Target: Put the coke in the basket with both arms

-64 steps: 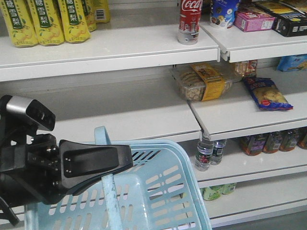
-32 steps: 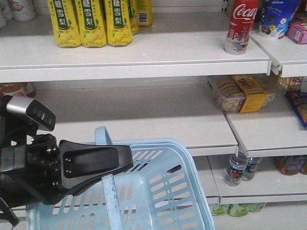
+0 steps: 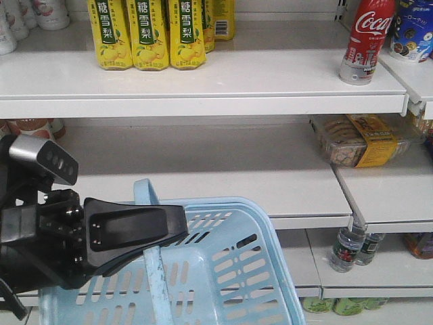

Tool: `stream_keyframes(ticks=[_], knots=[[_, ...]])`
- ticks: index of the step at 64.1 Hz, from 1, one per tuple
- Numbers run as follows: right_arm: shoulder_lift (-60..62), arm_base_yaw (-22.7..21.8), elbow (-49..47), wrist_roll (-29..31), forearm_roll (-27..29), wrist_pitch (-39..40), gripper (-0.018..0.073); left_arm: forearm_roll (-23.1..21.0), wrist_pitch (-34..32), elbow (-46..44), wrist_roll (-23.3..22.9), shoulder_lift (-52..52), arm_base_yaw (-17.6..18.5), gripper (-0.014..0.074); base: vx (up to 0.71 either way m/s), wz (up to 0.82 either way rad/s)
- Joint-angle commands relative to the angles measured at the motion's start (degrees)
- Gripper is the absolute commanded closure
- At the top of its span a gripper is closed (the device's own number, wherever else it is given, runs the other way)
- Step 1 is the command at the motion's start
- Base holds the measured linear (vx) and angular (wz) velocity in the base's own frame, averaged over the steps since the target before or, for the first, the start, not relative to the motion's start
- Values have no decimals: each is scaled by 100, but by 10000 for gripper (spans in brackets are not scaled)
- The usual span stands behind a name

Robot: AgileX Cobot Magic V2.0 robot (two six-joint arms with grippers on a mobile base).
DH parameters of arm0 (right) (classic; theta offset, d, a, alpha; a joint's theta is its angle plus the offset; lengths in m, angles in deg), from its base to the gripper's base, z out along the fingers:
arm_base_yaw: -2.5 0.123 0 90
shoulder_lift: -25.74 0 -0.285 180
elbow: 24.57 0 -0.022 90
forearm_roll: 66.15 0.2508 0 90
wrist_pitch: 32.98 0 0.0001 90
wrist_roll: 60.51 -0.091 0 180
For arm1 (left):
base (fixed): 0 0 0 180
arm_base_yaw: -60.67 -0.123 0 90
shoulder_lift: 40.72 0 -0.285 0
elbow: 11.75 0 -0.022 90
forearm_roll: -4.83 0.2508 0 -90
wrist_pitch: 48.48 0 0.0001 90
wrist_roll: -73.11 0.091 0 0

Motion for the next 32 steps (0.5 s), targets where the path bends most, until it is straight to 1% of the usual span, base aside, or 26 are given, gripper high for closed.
stream_keyframes(ticks=[1,32], knots=[[-14,-28,44,15,-68,400,564,-472,-932,-191,-12,-127,42,603,1,2],[-14,-28,44,15,-68,400,564,-472,-932,-191,-12,-127,42,603,2,1]])
